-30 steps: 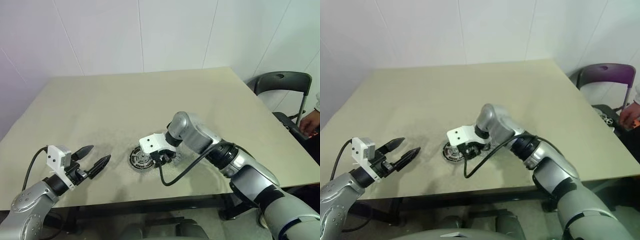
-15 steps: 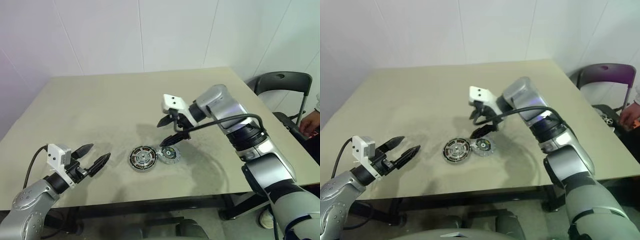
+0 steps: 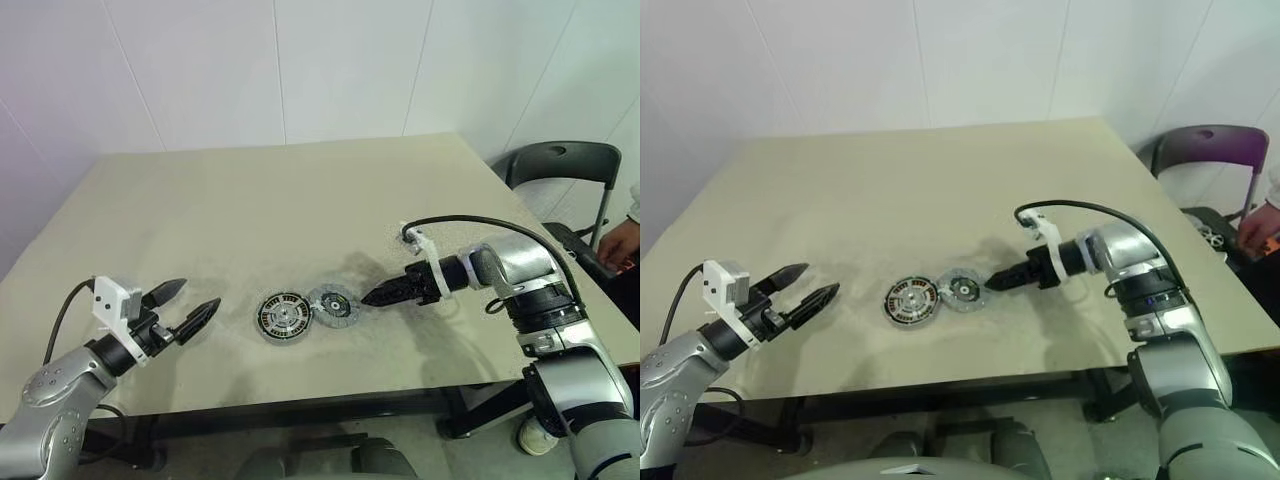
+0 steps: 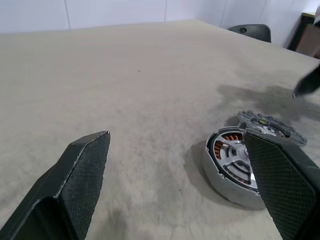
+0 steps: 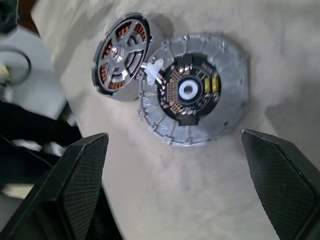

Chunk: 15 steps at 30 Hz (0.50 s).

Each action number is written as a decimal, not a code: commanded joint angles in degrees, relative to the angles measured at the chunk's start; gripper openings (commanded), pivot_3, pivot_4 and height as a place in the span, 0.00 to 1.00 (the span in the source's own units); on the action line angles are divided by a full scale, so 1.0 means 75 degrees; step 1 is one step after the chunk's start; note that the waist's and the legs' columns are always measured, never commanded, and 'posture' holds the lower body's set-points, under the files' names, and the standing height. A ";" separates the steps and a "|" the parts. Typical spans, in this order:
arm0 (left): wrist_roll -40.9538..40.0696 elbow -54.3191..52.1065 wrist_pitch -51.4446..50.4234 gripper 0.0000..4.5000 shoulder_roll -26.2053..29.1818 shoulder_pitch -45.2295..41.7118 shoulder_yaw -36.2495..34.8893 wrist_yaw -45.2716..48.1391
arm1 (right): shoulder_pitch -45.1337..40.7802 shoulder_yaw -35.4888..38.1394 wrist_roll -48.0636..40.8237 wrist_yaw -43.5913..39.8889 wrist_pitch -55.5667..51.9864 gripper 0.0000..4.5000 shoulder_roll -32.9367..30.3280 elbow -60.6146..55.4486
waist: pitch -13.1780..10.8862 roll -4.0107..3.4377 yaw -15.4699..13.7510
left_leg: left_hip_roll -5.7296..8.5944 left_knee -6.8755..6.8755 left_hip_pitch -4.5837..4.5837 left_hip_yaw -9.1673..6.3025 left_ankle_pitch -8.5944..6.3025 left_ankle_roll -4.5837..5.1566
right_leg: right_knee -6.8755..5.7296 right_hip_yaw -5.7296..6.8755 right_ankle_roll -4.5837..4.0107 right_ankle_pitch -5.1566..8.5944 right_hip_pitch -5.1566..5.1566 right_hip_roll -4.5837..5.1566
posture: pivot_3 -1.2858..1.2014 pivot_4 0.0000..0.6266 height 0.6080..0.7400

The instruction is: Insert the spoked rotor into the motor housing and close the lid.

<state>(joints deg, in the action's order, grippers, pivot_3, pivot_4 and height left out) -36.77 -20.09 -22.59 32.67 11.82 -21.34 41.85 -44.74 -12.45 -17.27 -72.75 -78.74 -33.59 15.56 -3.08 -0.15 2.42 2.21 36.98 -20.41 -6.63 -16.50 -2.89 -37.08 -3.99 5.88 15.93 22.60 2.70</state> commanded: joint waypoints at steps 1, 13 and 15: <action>-0.0066 -0.0106 -0.0035 1.00 0.0096 -0.0113 -0.0073 0.0008 | 0.0091 0.0330 -0.0440 0.0556 -0.0675 0.98 0.0084 -0.0314 | 0.0000 0.0001 -0.0007 | 0.0000 0.0000 -0.0001 0.0000 0.0000 0.0000 | 0.0001 0.0000 0.0000 0.0000 0.0000 0.0000 | 0.52 0.00 1.00; -0.0038 -0.0250 -0.0089 1.00 -0.0017 -0.0076 0.0028 -0.0125 | 0.0426 0.0016 -0.1541 0.1607 -0.1613 0.98 0.0458 -0.0788 | 0.0000 0.0002 0.0007 | 0.0000 0.0003 0.0003 0.0003 0.0000 0.0000 | 0.0002 0.0000 0.0019 -0.0009 -0.0005 -0.0005 | 0.52 0.00 1.00; -0.0037 -0.0255 -0.0087 1.00 -0.0033 -0.0067 0.0034 -0.0141 | 0.0420 0.0027 -0.1616 0.1814 -0.1627 0.98 0.0624 -0.0712 | 0.0001 0.0002 0.0003 | -0.0001 0.0002 0.0002 0.0004 0.0000 0.0000 | 0.0002 0.0002 0.0019 -0.0009 -0.0004 -0.0006 | 0.52 0.00 1.00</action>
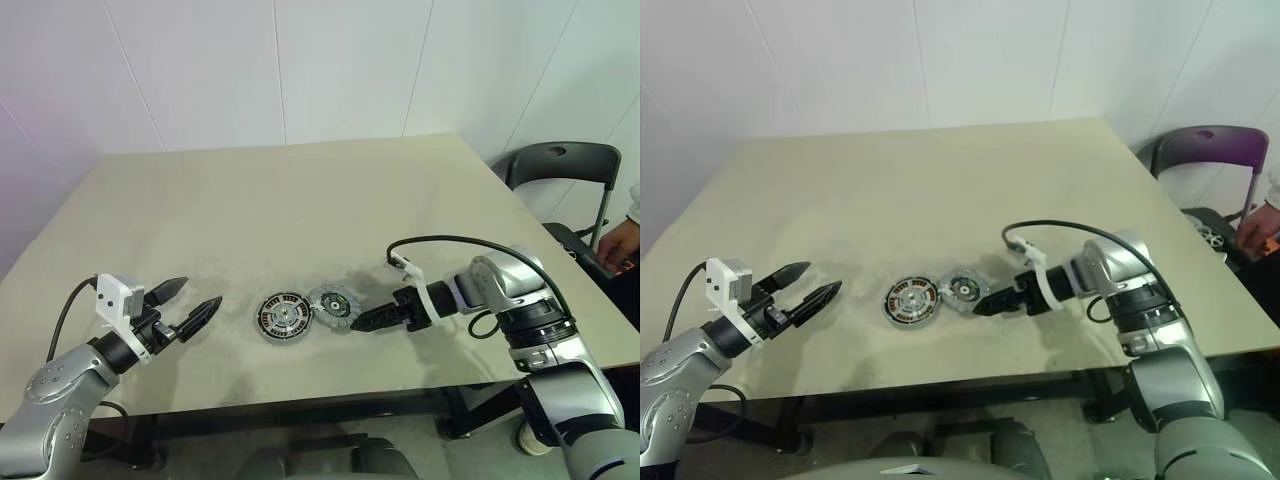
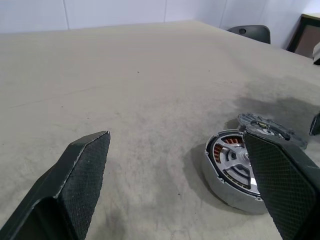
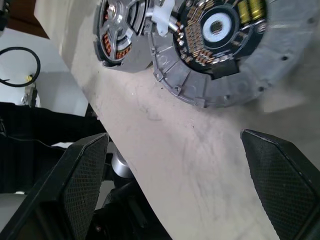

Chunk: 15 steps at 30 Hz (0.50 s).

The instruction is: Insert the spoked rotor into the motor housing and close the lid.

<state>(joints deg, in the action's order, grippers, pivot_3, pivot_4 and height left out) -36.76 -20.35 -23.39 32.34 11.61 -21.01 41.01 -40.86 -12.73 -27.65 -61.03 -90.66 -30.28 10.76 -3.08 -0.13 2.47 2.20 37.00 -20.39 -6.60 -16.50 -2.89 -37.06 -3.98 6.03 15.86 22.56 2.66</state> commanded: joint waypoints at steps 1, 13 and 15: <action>-0.0026 -0.0224 0.0025 1.00 0.0002 -0.0025 -0.0007 -0.0037 | -0.0082 0.0031 -0.0261 0.0349 -0.0036 0.98 0.0257 -0.0050 | 0.0000 0.0000 -0.0005 | 0.0000 -0.0001 -0.0001 0.0000 0.0000 0.0000 | 0.0000 0.0000 0.0000 0.0000 0.0000 0.0001 | 0.52 0.00 1.00; -0.0064 -0.0329 -0.0001 1.00 -0.0041 0.0042 -0.0068 -0.0168 | -0.0327 0.0877 -0.0101 0.1652 0.0385 0.98 0.1310 0.1188 | 0.0009 0.0014 0.0112 | -0.0010 0.0003 0.0039 -0.0001 0.0000 0.0001 | -0.0008 -0.0001 -0.0033 0.0004 -0.0028 -0.0026 | 0.52 0.00 1.00; -0.0068 -0.0340 0.0001 1.00 -0.0039 0.0050 -0.0070 -0.0187 | -0.0403 0.1208 -0.0091 0.1877 0.0439 0.98 0.1469 0.1499 | 0.0009 0.0014 0.0169 | -0.0011 0.0004 0.0050 -0.0004 0.0001 0.0001 | -0.0010 -0.0001 -0.0032 0.0005 -0.0035 -0.0030 | 0.52 0.00 1.00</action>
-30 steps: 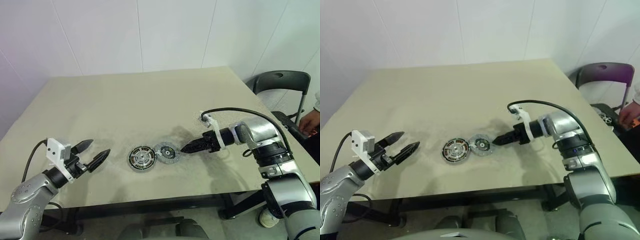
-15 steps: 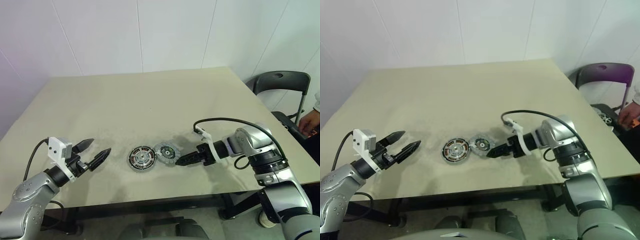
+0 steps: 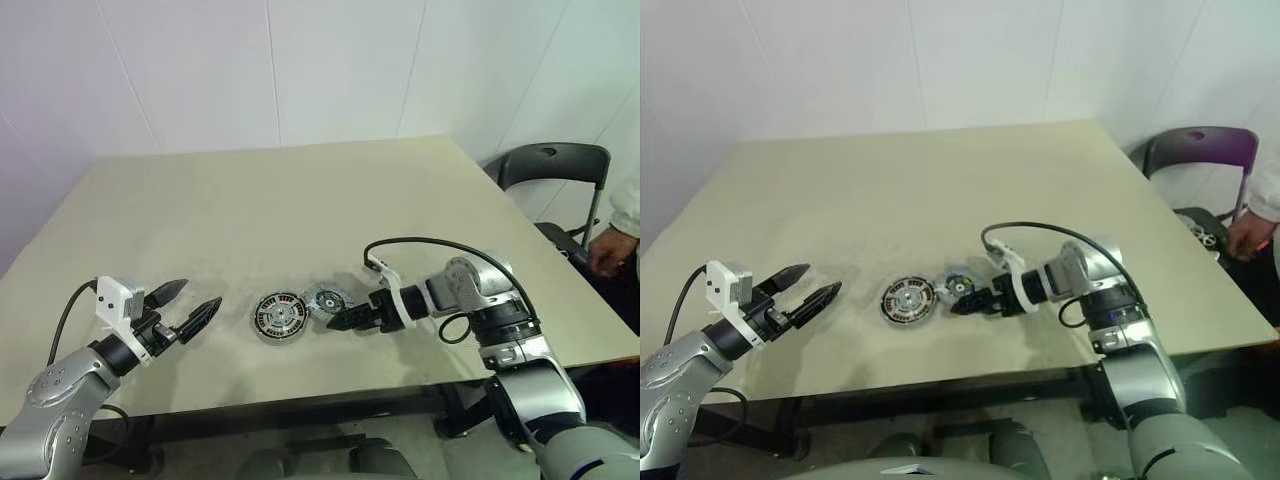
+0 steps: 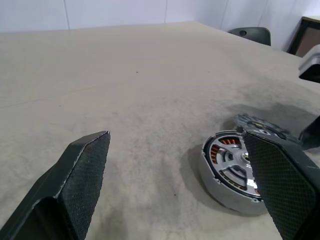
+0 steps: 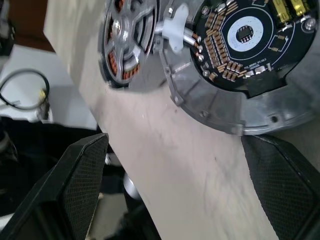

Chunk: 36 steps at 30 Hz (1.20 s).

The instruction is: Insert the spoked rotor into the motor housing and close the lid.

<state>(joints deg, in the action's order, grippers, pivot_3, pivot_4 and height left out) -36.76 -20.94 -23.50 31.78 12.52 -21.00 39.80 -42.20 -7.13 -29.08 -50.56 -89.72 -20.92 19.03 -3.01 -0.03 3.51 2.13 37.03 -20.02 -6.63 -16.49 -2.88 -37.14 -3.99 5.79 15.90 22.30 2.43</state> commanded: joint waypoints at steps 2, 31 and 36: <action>-0.0073 -0.0285 0.0011 1.00 0.0040 -0.0067 -0.0071 -0.0040 | -0.0246 0.0693 0.0054 0.0614 0.0319 0.98 0.0322 0.0552 | 0.0000 -0.0001 0.0065 | 0.0000 0.0003 0.0006 -0.0002 0.0000 0.0000 | -0.0003 0.0000 0.0002 0.0000 -0.0005 -0.0001 | 0.52 0.00 1.00; -0.0057 -0.0262 -0.0056 1.00 0.0057 -0.0218 -0.0072 -0.0033 | -0.0463 0.2381 -0.0053 0.1990 0.0822 0.98 0.0956 0.1998 | -0.0002 -0.0004 0.0068 | 0.0002 0.0007 0.0015 0.0002 0.0001 0.0001 | 0.0001 -0.0002 0.0009 0.0001 -0.0013 0.0003 | 0.52 0.00 1.00; -0.0033 -0.0292 -0.0038 1.00 0.0040 -0.0223 -0.0039 -0.0051 | -0.0641 0.2894 -0.0089 0.2285 0.0879 0.98 0.1085 0.2487 | -0.0002 -0.0004 0.0072 | 0.0001 0.0006 0.0014 0.0001 0.0001 0.0001 | 0.0002 -0.0002 0.0009 0.0001 -0.0012 0.0003 | 0.52 0.00 1.00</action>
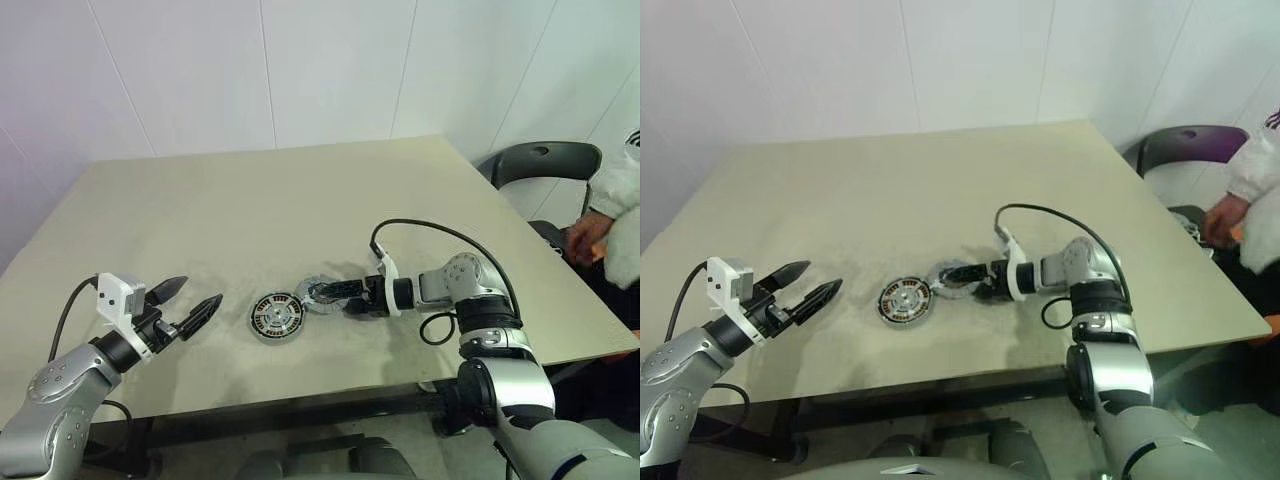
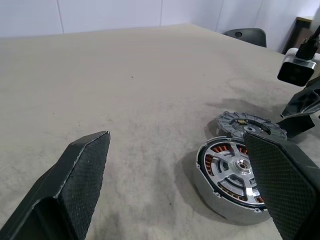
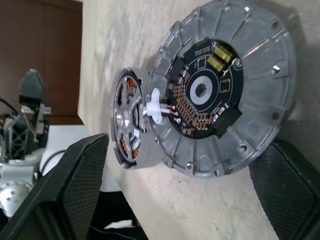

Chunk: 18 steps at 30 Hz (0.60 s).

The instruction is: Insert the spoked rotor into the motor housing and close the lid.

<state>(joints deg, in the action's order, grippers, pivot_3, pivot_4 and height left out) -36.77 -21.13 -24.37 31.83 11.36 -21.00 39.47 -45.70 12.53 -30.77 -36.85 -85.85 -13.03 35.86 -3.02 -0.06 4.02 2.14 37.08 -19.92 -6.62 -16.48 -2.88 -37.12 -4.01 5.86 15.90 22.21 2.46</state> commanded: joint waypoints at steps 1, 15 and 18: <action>-0.0046 -0.0283 0.0074 1.00 0.0029 -0.0073 -0.0038 -0.0010 | -0.0213 0.0356 0.0114 0.0493 0.0356 0.98 0.0061 0.0289 | 0.0000 0.0000 0.0003 | 0.0000 0.0000 0.0001 0.0000 0.0000 0.0000 | 0.0000 0.0000 0.0000 0.0000 0.0000 0.0000 | 0.52 0.00 1.00; -0.0042 -0.0186 0.0084 1.00 0.0066 -0.0153 -0.0070 0.0027 | -0.0435 0.0921 -0.0057 0.0947 0.0310 0.98 0.0230 0.0556 | -0.0003 -0.0005 0.0003 | 0.0000 -0.0004 -0.0020 0.0001 0.0000 0.0000 | 0.0007 0.0000 -0.0005 -0.0003 0.0019 0.0001 | 0.52 0.00 1.00; -0.0046 -0.0171 0.0093 1.00 0.0067 -0.0164 -0.0083 0.0040 | -0.0434 0.0925 -0.0148 0.0942 0.0284 0.98 0.0262 0.0465 | -0.0003 -0.0005 0.0003 | 0.0000 -0.0006 -0.0029 0.0000 0.0000 0.0000 | 0.0008 0.0000 -0.0006 -0.0004 0.0026 0.0001 | 0.52 0.00 1.00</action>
<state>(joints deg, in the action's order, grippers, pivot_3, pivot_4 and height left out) -36.77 -21.13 -24.36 31.82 10.94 -21.01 39.53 -47.83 19.04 -31.91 -30.84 -85.56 -11.41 40.26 -3.04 -0.09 4.05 2.14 37.03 -20.14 -6.62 -16.48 -2.88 -37.06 -4.00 5.81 15.88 22.41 2.46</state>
